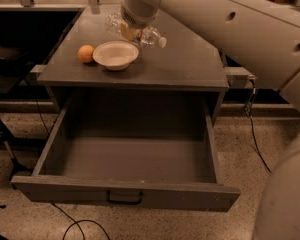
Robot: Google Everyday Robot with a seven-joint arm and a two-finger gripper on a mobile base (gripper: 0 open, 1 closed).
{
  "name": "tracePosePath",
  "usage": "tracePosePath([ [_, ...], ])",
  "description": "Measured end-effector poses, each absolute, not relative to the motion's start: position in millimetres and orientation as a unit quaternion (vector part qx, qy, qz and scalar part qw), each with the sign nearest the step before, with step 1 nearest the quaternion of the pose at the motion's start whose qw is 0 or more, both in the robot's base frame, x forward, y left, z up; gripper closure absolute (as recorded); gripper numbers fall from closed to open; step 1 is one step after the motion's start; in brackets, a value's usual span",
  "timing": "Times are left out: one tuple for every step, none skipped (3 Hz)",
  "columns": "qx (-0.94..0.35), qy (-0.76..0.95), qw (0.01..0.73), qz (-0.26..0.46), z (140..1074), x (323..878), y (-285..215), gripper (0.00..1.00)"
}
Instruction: Pick water bottle from top drawer and place on counter
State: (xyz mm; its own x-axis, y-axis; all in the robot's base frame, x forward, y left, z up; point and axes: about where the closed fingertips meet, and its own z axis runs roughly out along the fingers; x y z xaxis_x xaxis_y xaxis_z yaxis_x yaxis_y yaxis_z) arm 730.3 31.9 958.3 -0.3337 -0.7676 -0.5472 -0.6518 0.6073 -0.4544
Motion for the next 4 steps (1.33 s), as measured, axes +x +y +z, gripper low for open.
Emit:
tracePosePath([
  [-0.407,0.838,0.355,-0.075,947.1,757.7,15.6,1.00],
  [-0.373,0.860,0.339,-0.076,940.6,776.1,-2.9,1.00],
  [-0.353,0.878,0.315,-0.064,921.7,790.2,-16.5,1.00],
  [-0.347,0.888,0.297,-0.054,904.7,796.3,-21.0,1.00],
])
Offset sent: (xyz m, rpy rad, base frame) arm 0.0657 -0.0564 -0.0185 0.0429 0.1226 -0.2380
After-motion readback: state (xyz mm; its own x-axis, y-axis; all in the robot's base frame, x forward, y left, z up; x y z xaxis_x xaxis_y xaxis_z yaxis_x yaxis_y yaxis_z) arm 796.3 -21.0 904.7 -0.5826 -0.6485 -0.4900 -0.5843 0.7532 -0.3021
